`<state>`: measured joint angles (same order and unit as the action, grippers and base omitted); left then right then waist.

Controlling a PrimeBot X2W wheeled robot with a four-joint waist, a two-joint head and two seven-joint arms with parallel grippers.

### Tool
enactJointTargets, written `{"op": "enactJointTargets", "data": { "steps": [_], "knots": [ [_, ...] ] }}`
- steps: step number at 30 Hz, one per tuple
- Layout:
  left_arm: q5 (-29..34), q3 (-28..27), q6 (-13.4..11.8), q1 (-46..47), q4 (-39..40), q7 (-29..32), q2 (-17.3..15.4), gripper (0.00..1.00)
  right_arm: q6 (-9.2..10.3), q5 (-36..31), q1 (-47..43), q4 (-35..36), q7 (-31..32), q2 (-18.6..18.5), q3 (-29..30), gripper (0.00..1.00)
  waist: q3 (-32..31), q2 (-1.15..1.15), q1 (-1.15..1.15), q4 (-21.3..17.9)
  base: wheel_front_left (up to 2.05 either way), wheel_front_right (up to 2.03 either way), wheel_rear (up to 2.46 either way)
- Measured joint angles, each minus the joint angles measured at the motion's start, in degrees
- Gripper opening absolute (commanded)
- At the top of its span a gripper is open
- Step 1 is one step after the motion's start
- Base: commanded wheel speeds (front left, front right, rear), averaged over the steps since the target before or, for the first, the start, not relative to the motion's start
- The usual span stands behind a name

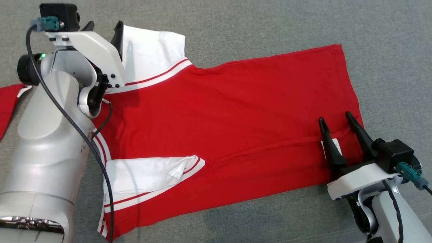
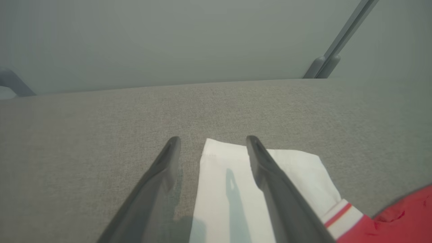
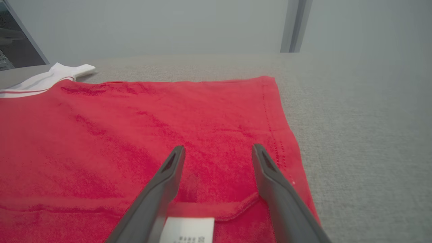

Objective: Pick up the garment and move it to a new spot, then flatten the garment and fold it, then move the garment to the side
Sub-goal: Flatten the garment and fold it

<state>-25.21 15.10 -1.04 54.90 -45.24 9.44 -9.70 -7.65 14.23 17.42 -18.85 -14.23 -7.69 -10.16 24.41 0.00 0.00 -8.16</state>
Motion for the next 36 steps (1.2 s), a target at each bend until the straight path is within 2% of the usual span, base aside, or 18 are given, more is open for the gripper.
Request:
{"op": "enactJointTargets", "data": {
  "steps": [7, 17, 19, 25, 28, 31, 32, 36],
  "knots": [
    [1.09, 1.35, 0.46, 6.65, -10.27, 2.37, 0.02, 1.0, 0.0, -0.57, 0.82, 0.57, 0.0, -0.65, 0.21, 1.0, 2.65, 0.0, 0.0, -2.13, 0.0, 0.0, 0.0],
    [2.04, 2.48, -0.27, 11.5, -18.63, -1.49, -0.13, 1.0, 0.0, -0.75, 0.81, 1.99, 0.0, -1.37, 0.81, 1.0, 4.89, 0.0, 0.01, -3.57, 0.0, 0.0, 0.0],
    [2.04, 2.54, -0.27, 12.06, -19.95, -2.01, -0.12, 0.94, 0.0, -0.92, 0.81, 2.13, 0.0, -1.25, 0.8, 1.0, 5.21, 0.0, 0.01, -3.61, 0.0, 0.0, 0.0],
    [2.01, 2.72, 0.4, 14.0, -22.76, -3.69, 0.26, 0.91, 0.0, -1.1, 0.81, 2.21, 0.0, -0.99, 0.79, 1.0, 5.89, 0.0, 0.01, -3.58, 0.0, 0.0, 0.0],
    [1.99, 2.93, 1.22, 14.75, -24.13, -4.2, 0.66, 0.76, 0.0, -1.1, 0.82, 2.19, 0.0, -0.99, 0.82, 1.0, 5.95, 0.0, 0.01, -3.58, 0.0, 0.0, 0.0],
    [1.56, 3.02, 2.05, 15.12, -25.14, -4.21, 1.47, 0.31, 0.0, -1.1, 0.82, 2.12, 0.0, -1.0, 0.93, 1.0, 5.87, 0.0, 0.01, -3.53, 0.0, 0.0, 0.0],
    [1.54, 3.1, 2.08, 15.16, -25.39, -4.41, 1.7, 0.0, 0.0, -1.09, 0.82, 2.13, 0.0, -1.0, 0.93, 1.0, 5.8, 0.0, 0.01, -3.53, 0.0, 0.0, 0.0],
    [1.42, 3.37, 3.14, 15.72, -26.41, -4.41, 1.89, 0.0, 0.0, -1.1, 0.82, 2.16, 0.0, -1.02, 1.07, 1.0, 5.69, 0.0, 0.01, -3.6, 0.0, 0.0, 0.0]
  ]
}}
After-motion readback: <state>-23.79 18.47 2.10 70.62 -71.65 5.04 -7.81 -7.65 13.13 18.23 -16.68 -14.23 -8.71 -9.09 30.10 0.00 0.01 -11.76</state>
